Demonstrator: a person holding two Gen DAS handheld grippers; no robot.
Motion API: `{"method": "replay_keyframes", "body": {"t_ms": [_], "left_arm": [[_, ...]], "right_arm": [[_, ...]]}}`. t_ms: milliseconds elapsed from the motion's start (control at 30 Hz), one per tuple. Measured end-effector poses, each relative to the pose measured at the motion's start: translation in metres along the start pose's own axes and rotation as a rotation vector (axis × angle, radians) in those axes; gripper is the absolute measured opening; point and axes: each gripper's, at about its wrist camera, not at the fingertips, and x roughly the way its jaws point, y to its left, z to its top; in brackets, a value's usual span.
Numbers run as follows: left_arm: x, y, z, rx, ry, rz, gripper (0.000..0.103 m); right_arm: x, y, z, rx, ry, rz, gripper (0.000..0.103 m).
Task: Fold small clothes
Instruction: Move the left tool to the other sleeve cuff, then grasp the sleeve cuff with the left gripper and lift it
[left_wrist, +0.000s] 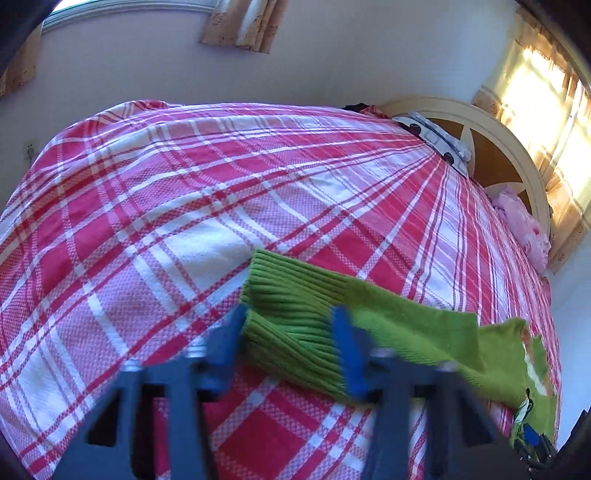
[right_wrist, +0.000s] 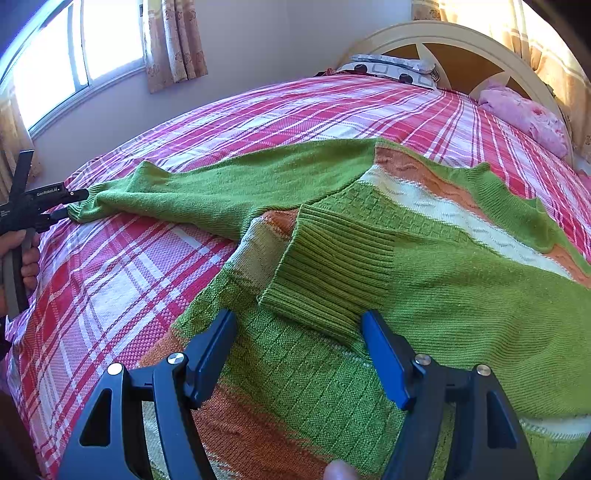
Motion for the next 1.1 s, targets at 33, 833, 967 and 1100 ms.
{"method": "replay_keyframes", "body": {"t_ms": [33,833,967,1100], "left_arm": [[0.002,0.003,0.001,-0.007,0.022,-0.032,0.009],[-0.065,-0.007,0.034,-0.084,-0.106,-0.289,0.007],[-0.075,-0.022,0.034,-0.049,-0.118,-0.308,0.007],[-0.085,-0.038,0.034,-0.028,-0.120,-0.328,0.006]], "right_arm": [[0.000,0.000,0.000,0.000,0.000,0.000,0.071],[-0.001,-0.001,0.000,0.009,0.000,0.008,0.071],[-0.001,-0.002,0.001,0.019,-0.001,0.014,0.072],[-0.012,-0.009,0.003,0.058,-0.027,0.026,0.072]]}}
